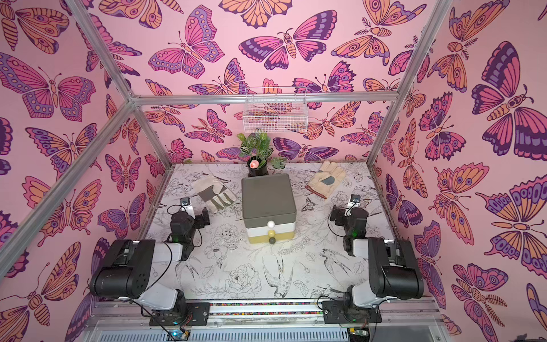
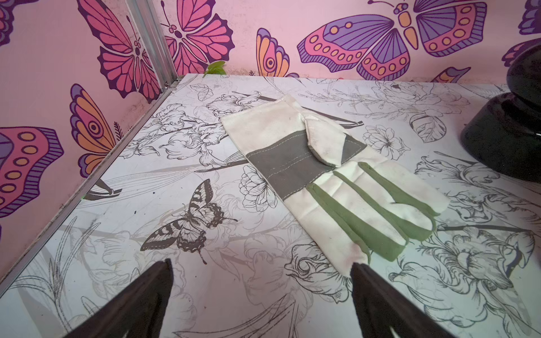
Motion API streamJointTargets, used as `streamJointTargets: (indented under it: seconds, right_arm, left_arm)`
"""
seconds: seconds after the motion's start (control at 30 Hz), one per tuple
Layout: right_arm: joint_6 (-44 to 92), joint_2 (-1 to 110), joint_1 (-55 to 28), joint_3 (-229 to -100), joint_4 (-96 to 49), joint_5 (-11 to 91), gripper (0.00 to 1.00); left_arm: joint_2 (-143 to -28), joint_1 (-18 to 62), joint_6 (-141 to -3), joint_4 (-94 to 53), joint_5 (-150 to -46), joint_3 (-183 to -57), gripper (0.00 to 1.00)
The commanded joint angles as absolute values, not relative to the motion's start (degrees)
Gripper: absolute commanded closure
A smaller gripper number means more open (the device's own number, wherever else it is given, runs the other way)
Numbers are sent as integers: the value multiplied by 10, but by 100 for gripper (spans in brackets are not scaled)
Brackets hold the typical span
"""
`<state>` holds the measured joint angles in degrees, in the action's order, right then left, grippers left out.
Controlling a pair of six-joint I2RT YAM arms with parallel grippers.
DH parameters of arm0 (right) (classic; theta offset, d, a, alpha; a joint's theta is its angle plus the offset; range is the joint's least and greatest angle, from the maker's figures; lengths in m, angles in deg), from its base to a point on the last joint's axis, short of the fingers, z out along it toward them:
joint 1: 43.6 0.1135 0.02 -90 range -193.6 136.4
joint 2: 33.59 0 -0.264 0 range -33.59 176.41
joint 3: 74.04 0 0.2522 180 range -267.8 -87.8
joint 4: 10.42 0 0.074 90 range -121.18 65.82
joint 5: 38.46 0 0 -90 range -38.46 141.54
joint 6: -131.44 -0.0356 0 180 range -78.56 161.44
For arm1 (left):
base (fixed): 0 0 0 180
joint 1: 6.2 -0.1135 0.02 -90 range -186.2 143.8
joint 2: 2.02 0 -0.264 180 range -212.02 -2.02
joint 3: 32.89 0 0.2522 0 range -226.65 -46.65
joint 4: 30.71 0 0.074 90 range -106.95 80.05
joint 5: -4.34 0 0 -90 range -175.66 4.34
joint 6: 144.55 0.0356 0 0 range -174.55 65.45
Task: Take the keys out of the drawer
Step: Open the drawer in the storage box.
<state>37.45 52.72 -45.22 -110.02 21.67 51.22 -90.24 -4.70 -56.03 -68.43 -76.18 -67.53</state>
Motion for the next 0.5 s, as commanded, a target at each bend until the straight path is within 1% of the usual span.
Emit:
streamJointTargets:
  seconds: [0.0, 0.47]
  right_arm:
    - [383, 528, -452, -1109, 224, 508, 1]
    - [383, 528, -452, -1109, 222, 508, 1]
  left_arm:
    - [-910, -44, -554, -699, -748, -676, 0]
    - [-911, -44, -554, -703, -749, -676, 0]
